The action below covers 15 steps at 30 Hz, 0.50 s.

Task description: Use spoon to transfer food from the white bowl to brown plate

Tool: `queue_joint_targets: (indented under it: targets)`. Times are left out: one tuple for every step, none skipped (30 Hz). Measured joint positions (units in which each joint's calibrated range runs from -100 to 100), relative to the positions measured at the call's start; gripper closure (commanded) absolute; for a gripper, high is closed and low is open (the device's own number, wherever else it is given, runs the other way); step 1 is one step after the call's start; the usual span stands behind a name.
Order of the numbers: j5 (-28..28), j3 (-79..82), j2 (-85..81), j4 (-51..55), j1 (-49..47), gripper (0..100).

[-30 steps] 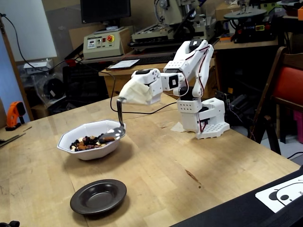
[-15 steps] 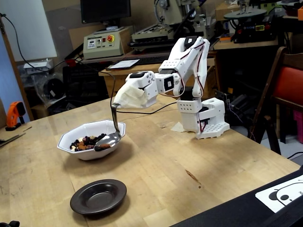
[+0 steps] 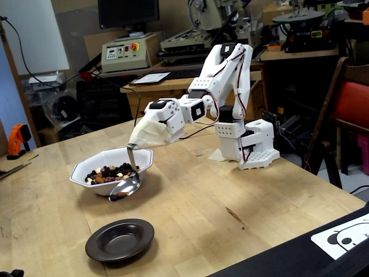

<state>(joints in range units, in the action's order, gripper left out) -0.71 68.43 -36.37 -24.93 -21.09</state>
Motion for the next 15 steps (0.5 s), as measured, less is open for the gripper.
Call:
queue_joint_targets:
  targets:
    - [0.0,0.0,0.43,0.0,0.58,97]
    - [0.0,0.0,0.77,0.0,1.09,97]
    - [0.0,0.0,1.2,0.0,1.46,97]
    - [0.0,0.0,1.55,0.0,1.75,97]
    - [0.0,0.0,1.72,0.0,1.9,97]
    - [0.0,0.0,1.72,0.0,2.04,97]
    - [0.0,0.0,1.72,0.0,2.04,97]
    - [0.0,0.0,1.72,0.0,2.04,97]
    - [0.0,0.0,1.72,0.0,2.04,97]
    - [0.0,0.0,1.72,0.0,2.04,97]
    - [0.0,0.0,1.72,0.0,2.04,97]
    - [0.0,0.0,1.72,0.0,2.04,97]
    - [0.0,0.0,1.72,0.0,2.04,97]
    - [0.0,0.0,1.72,0.0,2.04,97]
    - [0.0,0.0,1.72,0.0,2.04,97]
